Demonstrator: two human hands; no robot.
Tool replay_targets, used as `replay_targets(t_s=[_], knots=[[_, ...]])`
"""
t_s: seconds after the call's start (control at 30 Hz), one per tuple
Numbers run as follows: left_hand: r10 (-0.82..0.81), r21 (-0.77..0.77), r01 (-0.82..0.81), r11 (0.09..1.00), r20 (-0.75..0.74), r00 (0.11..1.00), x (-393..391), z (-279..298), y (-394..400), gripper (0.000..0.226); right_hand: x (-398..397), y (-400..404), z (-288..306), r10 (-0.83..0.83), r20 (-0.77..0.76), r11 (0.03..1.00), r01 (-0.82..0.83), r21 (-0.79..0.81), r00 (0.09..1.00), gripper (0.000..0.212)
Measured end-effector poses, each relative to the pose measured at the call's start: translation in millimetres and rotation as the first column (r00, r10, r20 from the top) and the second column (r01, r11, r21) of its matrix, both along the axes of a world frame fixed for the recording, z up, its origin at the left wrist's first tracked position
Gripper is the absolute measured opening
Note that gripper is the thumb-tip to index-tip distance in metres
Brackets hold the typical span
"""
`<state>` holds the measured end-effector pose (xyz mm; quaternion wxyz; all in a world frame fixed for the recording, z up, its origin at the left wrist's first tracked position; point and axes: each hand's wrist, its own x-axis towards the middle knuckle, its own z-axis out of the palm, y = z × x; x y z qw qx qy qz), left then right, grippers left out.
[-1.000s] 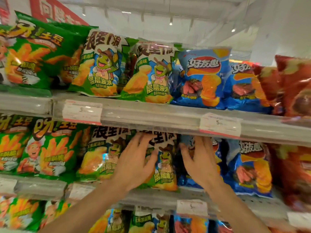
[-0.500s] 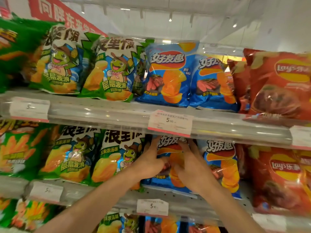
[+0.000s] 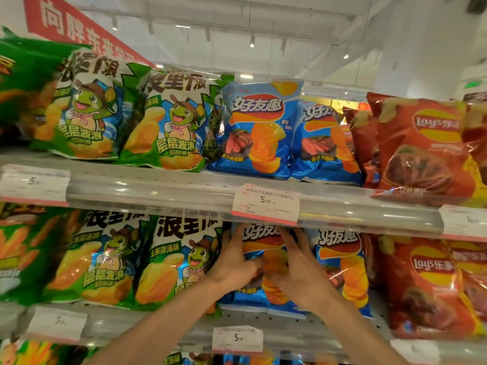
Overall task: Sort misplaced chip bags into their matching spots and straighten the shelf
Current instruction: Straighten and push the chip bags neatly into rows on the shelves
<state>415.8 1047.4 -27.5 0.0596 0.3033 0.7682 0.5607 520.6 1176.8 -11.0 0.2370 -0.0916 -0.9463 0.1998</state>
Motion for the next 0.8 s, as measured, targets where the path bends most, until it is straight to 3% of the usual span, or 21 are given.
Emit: replay_targets(t_s=[0.07, 0.2, 0.33, 0.47, 0.6, 0.8], knots=[[0.012, -0.004, -0.012, 1.0, -0.027, 1.0, 1.0, -4.3, 3.1, 0.089, 2.5, -1.7, -0.9, 0.011, -0.015, 1.0, -0.01, 0.024, 1.0, 0.093], [0.047, -0.062, -0.068, 0.996, -0.299, 0.953, 4.7, -14.8, 6.4, 0.092, 19.2, 5.2, 1.5, 0.027, -0.169, 0.986, 0.001, 0.167, 0.985, 0.07], [0.055, -0.183, -0.2, 0.963, -0.59, 0.806, 16.9, -17.2, 6.9, 0.085, 38.9, 29.5, 4.3, -0.096, -0.394, 0.914, 0.238, 0.328, 0.914, 0.05], [0.034, -0.273, -0.357, 0.893, -0.751, 0.659, 18.0, -23.1, 17.1, 0.069, 41.3, 53.6, -6.0, -0.404, -0.256, 0.898, 0.434, 0.071, 0.878, 0.079], [-0.001, -0.353, -0.423, 0.834, -0.769, 0.64, 17.1, -28.3, 25.6, 0.066, 39.3, 60.9, -14.0, -0.388, -0.117, 0.916, 0.368, -0.162, 0.914, 0.099], [0.002, -0.354, -0.448, 0.821, -0.783, 0.622, 17.0, -31.3, 26.3, 0.068, 41.7, 56.2, -14.7, -0.406, -0.124, 0.914, 0.401, -0.069, 0.905, 0.1]])
